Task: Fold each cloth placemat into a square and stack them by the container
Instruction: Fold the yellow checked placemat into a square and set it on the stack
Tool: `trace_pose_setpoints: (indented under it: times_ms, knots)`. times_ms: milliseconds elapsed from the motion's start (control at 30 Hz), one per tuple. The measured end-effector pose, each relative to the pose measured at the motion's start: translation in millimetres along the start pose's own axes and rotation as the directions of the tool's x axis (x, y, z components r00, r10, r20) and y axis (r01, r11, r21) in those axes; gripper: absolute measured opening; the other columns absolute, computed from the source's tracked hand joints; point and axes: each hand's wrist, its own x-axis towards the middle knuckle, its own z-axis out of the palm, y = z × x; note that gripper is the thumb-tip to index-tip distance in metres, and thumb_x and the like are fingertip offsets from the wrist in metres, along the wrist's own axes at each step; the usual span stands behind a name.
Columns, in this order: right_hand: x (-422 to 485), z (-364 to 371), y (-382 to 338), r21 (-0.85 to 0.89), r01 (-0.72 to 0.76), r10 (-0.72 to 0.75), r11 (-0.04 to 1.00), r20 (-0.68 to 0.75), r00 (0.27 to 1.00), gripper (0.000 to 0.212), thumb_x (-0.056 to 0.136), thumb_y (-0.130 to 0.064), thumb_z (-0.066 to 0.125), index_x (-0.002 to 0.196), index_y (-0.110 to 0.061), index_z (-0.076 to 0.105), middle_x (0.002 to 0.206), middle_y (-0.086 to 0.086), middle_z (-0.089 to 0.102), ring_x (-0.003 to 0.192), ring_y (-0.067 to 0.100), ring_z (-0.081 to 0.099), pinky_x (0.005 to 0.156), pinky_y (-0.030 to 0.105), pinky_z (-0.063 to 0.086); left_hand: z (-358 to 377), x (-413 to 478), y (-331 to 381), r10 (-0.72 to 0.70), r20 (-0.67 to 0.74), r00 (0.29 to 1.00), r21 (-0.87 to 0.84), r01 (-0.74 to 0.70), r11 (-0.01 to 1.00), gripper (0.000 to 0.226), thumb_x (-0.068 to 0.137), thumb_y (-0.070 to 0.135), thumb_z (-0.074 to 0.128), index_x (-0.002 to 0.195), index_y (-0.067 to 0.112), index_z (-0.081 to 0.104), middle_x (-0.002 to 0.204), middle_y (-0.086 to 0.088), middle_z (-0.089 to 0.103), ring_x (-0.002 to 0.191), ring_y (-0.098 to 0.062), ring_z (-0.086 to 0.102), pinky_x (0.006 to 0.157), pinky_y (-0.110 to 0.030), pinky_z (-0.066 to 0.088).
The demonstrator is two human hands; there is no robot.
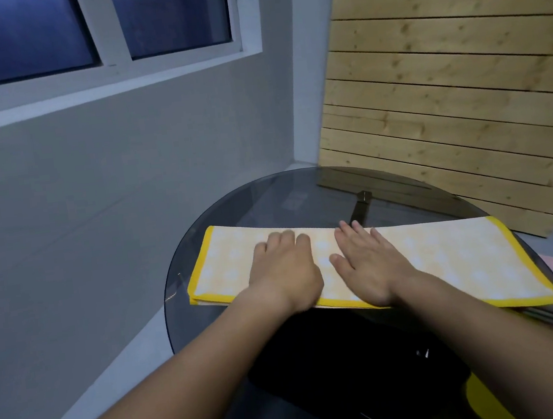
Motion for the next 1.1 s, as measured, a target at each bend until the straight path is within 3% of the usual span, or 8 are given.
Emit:
trace_pose_setpoints:
  times_ms: [100, 200, 400, 567, 833, 933, 1033, 1100]
  knots:
    - [0.7, -0.4, 0.9, 0.01, 0.003, -0.003, 1.0, -0.005, 1.0, 0.063, 0.102, -0.047, 0.01, 0.157, -0.018, -0.001, 0.165, -0.003, -0.009, 0.152, 0.014, -0.011, 0.124, 0.038, -0.004, 3.8, 24.9, -2.7, 0.105, 0.061, 0.993, -0.062, -0.101, 0.993, 0.06, 0.099, 0.02, 0.035, 0.156, 0.011, 0.018, 0.167, -0.009, 0.006, 0.154, -0.024, -0.001, 0.125, -0.041, 0.001]
    - [-1.9, -2.2, 0.1, 0.015, 0.003, -0.003, 1.0, -0.003, 1.0, 0.062, 0.103, -0.046, 0.01, 0.157, -0.019, -0.001, 0.165, -0.004, -0.009, 0.151, 0.013, -0.011, 0.124, 0.037, -0.004, 16.0, 36.0, -7.4, 0.103, 0.127, 0.986, -0.089, -0.092, 0.992, 0.062, 0.103, 0.026, 0.026, 0.159, 0.012, 0.004, 0.168, -0.006, -0.003, 0.154, -0.019, -0.008, 0.125, -0.04, -0.004]
    - [-2.0, -1.9, 0.1, 0.022, 0.005, -0.005, 1.0, -0.01, 1.0, 0.061, 0.103, -0.046, 0.01, 0.158, -0.02, -0.001, 0.165, -0.006, -0.009, 0.151, 0.011, -0.011, 0.124, 0.036, -0.004, 25.6, 29.5, -24.8, -0.131, 0.113, 0.985, -0.078, 0.14, 0.987, 0.066, 0.103, 0.044, 0.013, 0.159, 0.012, 0.0, 0.167, -0.002, -0.009, 0.153, -0.016, -0.012, 0.124, -0.041, -0.007]
    - [-2.7, -2.0, 1.5, 0.026, 0.01, -0.01, 1.0, -0.008, 1.0, 0.061, 0.103, -0.046, 0.01, 0.158, -0.021, 0.0, 0.165, -0.006, -0.009, 0.151, 0.011, -0.011, 0.123, 0.034, -0.005, 24.4, 11.8, -54.5, -0.387, 0.067, 0.92, -0.054, 0.391, 0.919, 0.074, 0.101, 0.051, 0.012, 0.158, 0.007, -0.001, 0.167, -0.007, -0.009, 0.154, -0.019, -0.012, 0.124, -0.043, -0.007]
    - [-3.0, -1.3, 1.0, 0.035, 0.012, -0.011, 0.999, -0.016, 1.0, 0.061, 0.103, -0.045, 0.011, 0.158, -0.019, 0.0, 0.165, -0.006, -0.009, 0.151, 0.01, -0.011, 0.124, 0.035, -0.004, 16.6, 2.8, -62.8, -0.5, 0.078, 0.863, 0.008, 0.501, 0.865, 0.076, 0.099, 0.05, 0.011, 0.157, 0.002, -0.001, 0.166, -0.012, -0.01, 0.153, -0.025, -0.016, 0.119, -0.054, -0.017]
    - [-3.8, -2.4, -1.7, 0.034, 0.007, -0.006, 0.999, -0.015, 1.0, 0.062, 0.103, -0.045, 0.011, 0.157, -0.018, -0.001, 0.165, -0.004, -0.01, 0.151, 0.011, -0.011, 0.124, 0.036, -0.004, 9.9, 14.4, -48.7, -0.325, -0.08, 0.942, 0.112, 0.332, 0.937, 0.068, 0.097, 0.029, 0.024, 0.157, 0.003, 0.006, 0.166, -0.015, -0.006, 0.153, -0.029, -0.015, 0.12, -0.053, -0.015]
    - [-2.6, -3.1, -1.1, 0.052, 0.012, -0.011, 0.999, -0.012, 1.0, 0.063, 0.103, -0.045, 0.013, 0.157, -0.016, 0.001, 0.165, -0.003, -0.009, 0.151, 0.012, -0.011, 0.124, 0.037, -0.004, 10.0, 40.5, -21.9, 0.02, -0.119, 0.993, -0.11, -0.033, 0.993, 0.065, 0.098, 0.01, 0.031, 0.158, 0.008, 0.007, 0.167, -0.009, -0.002, 0.154, -0.021, -0.01, 0.125, -0.04, -0.006]
    - [-2.1, -2.5, 2.4, 0.068, 0.027, -0.026, 0.997, -0.012, 1.0, 0.062, 0.103, -0.044, 0.015, 0.157, -0.016, 0.002, 0.165, -0.003, -0.009, 0.151, 0.012, -0.011, 0.123, 0.036, -0.005, 13.4, 50.9, -8.6, 0.076, -0.039, 0.996, -0.254, -0.083, 0.964, 0.059, 0.103, 0.01, 0.026, 0.159, 0.01, 0.006, 0.168, -0.006, 0.0, 0.154, -0.016, -0.007, 0.124, -0.034, -0.005]
